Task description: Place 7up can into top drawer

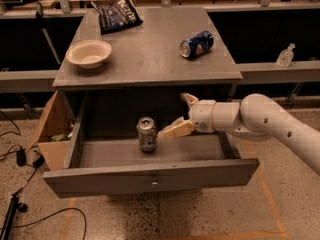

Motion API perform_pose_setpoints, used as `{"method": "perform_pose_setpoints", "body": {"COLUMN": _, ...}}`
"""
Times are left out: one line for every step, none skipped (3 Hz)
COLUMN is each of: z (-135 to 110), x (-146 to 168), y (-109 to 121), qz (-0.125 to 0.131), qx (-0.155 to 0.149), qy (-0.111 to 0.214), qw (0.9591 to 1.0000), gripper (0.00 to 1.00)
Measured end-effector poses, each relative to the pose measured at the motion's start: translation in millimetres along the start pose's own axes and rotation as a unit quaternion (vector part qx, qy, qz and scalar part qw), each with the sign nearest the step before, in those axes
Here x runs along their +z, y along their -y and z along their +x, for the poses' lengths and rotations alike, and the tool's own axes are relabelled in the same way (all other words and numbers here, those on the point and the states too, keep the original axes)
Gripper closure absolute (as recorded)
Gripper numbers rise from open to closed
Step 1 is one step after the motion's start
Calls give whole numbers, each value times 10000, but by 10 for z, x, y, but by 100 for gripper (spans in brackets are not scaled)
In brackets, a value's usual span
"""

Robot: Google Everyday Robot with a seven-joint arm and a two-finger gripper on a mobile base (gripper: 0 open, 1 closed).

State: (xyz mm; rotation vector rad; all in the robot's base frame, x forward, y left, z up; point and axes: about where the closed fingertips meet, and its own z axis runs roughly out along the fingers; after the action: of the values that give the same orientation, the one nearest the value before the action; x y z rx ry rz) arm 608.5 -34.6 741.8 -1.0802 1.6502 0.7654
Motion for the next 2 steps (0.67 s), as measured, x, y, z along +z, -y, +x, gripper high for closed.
{"method": "perform_pose_setpoints", "body": {"z": -306, "x": -303, "y": 121, "qz": 286, "qx": 121, "qy": 28, "qw": 9995, "gripper": 31}}
{"method": "perform_pose_setpoints", "body": {"z": -779, "x": -559, "y": 273, "qz": 448, "qx": 79, "qy": 62, "qw": 9989, "gripper": 54}}
